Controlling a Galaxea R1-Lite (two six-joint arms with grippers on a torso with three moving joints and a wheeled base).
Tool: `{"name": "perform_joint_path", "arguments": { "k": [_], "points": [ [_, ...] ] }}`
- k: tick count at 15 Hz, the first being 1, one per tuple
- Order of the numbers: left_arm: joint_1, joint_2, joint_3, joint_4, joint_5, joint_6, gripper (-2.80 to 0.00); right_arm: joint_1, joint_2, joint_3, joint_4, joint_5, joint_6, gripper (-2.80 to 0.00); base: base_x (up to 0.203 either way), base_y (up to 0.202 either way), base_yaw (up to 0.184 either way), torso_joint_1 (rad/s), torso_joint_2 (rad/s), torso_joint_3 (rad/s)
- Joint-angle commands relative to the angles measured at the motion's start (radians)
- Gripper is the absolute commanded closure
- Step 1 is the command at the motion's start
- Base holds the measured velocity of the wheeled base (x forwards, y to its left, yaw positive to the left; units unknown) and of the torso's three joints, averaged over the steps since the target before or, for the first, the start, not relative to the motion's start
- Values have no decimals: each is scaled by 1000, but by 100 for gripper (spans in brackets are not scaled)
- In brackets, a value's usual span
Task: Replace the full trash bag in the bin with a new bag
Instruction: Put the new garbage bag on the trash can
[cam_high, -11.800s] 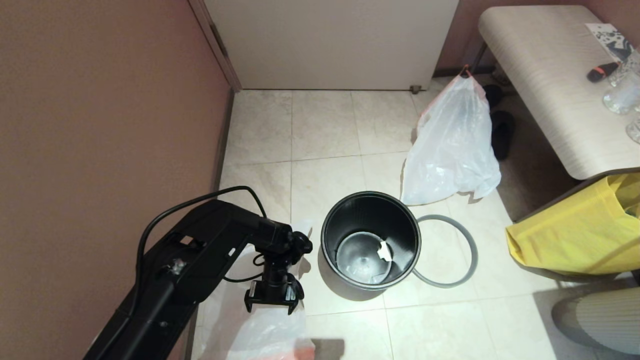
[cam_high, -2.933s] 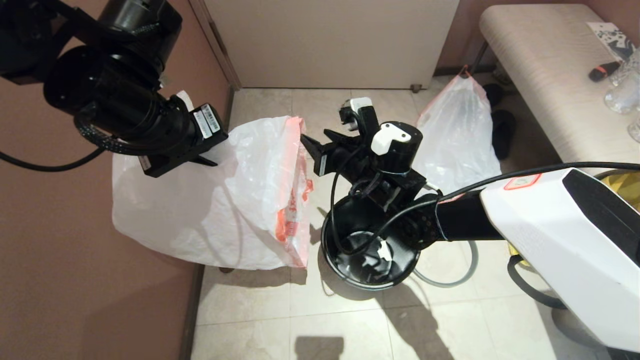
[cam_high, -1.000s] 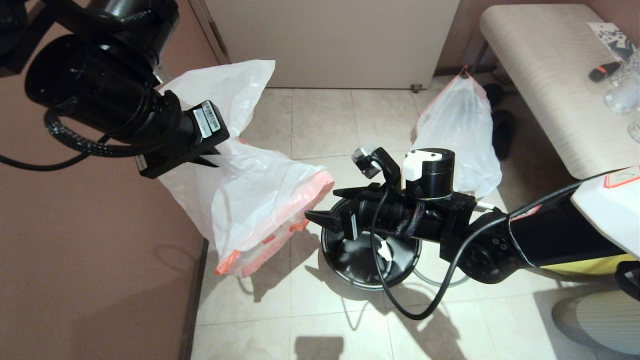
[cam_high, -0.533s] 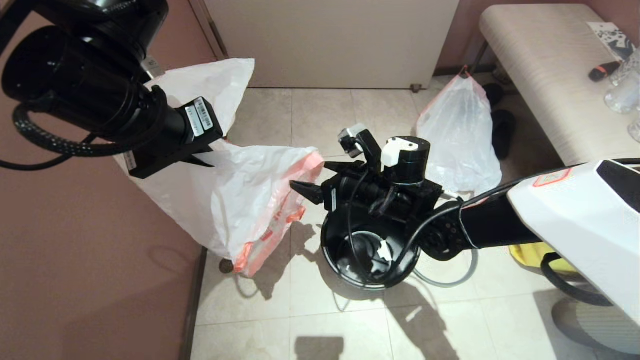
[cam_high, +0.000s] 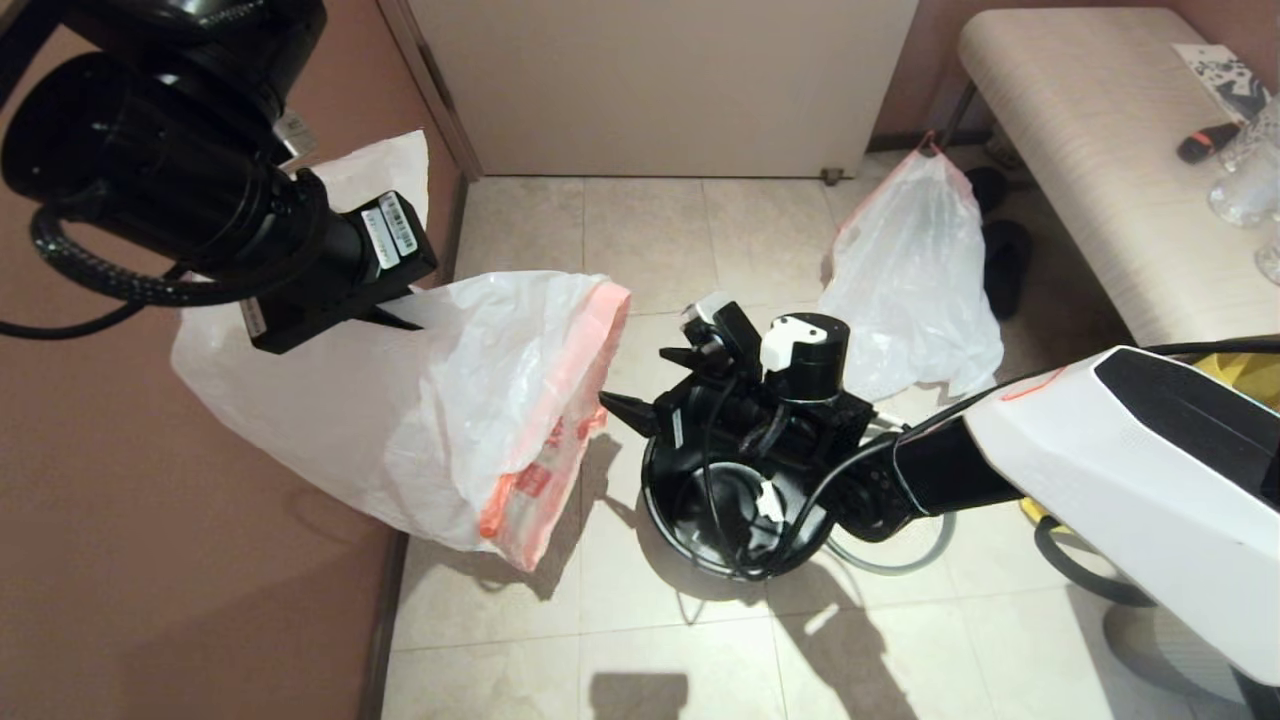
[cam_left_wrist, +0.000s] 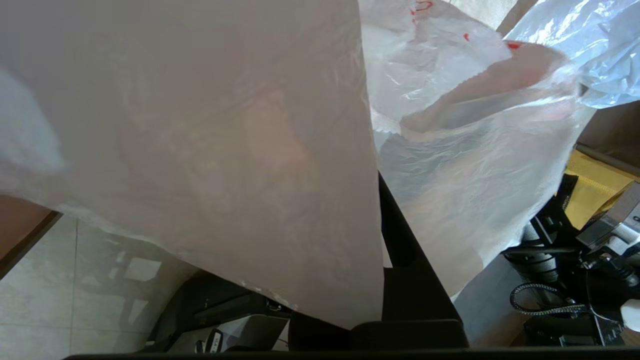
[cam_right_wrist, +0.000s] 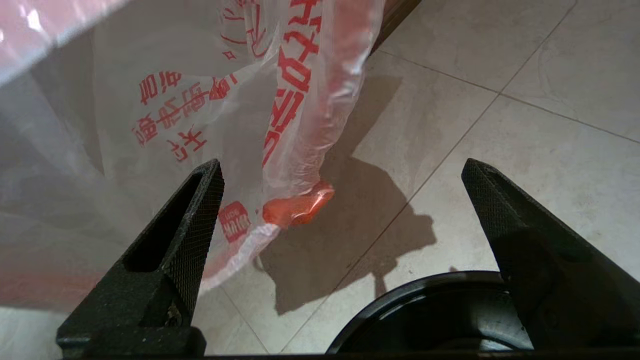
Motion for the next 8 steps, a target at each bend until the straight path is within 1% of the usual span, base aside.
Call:
{"name": "perform_joint_path", "arguments": {
  "k": [1,4,8],
  "points": [
    [-7,-2,-2,8,1,-6,0,1,15,-2,-32,1,3,-280,0,0,0,0,0,0],
    [-18,-4,-2,12,3,-8,0,5,41,-77,-35,-3,9,-280,0,0,0,0,0,0],
    [-50,-4,-2,22,3,-17,0,13,86,-194,-15,-10,11,-280,0,0,0,0,0,0]
  ]
}}
